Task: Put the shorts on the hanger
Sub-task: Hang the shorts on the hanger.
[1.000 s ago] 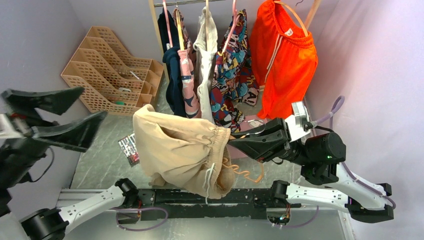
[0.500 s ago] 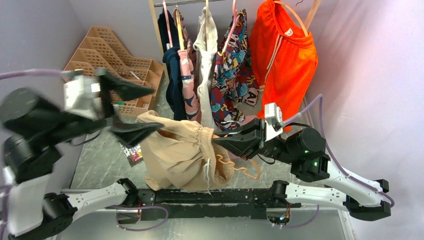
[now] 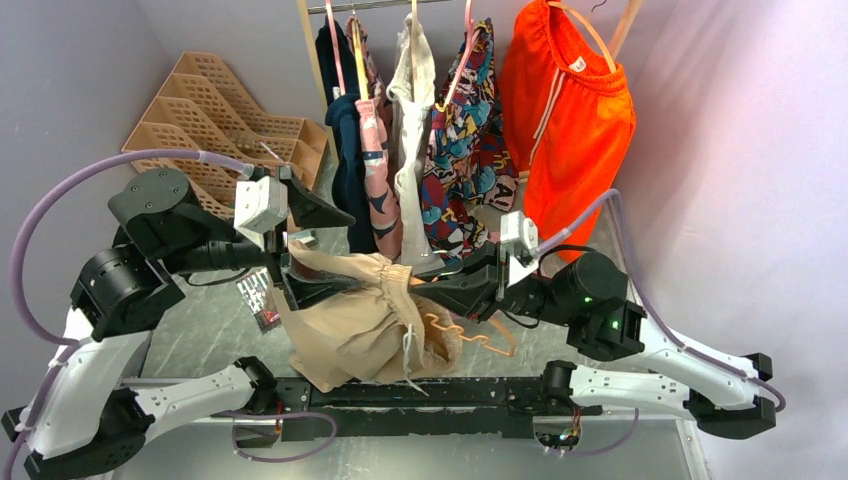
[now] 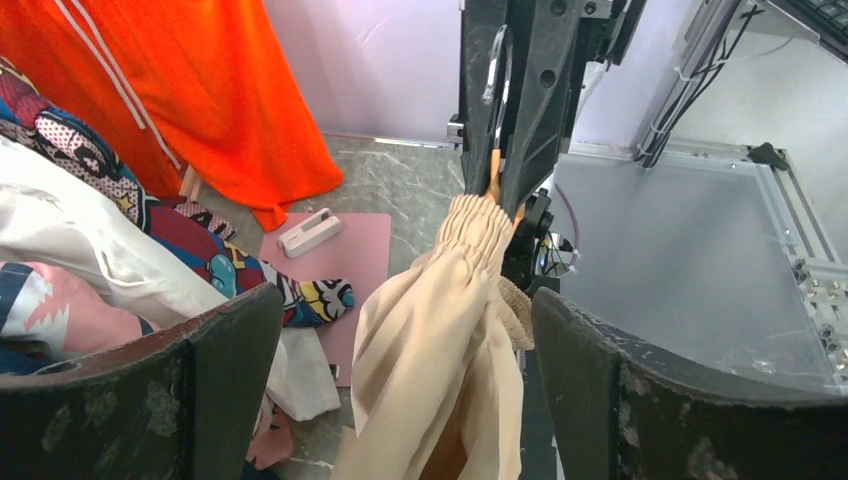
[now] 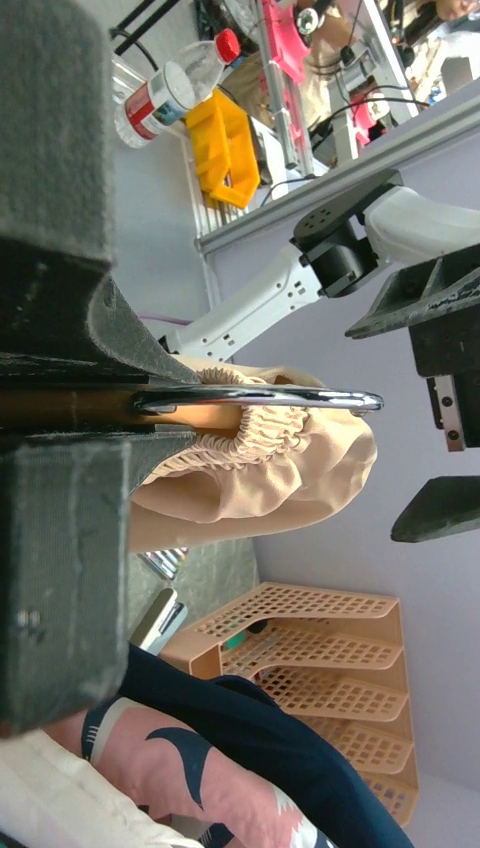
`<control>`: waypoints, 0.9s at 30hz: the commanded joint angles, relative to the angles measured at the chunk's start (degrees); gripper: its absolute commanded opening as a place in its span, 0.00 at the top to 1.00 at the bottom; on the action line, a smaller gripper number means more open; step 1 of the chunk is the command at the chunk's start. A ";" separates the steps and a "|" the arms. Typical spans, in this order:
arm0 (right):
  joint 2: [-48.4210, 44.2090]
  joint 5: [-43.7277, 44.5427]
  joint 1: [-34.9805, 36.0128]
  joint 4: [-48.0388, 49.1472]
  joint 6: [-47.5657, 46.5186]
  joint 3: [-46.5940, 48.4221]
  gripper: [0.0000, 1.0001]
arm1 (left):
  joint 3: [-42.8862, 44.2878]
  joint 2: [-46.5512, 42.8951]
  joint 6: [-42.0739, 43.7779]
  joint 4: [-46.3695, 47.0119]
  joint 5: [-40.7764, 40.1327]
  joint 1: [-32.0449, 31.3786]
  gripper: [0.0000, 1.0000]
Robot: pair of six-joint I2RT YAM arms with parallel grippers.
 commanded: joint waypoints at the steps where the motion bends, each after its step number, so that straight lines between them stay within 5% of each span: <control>1: 0.49 -0.81 -0.16 3.84 -0.64 0.36 1.00 | -0.14 1.30 3.38 -2.87 2.34 -0.07 0.05; 14: 3.82 -2.31 -0.16 5.22 -0.63 1.14 1.00 | -5.31 -0.64 5.33 -4.23 1.65 -1.23 0.13; 27: 5.78 -2.69 -0.17 9.36 -0.21 0.37 1.00 | -4.88 1.97 5.00 -3.75 5.25 -3.35 0.88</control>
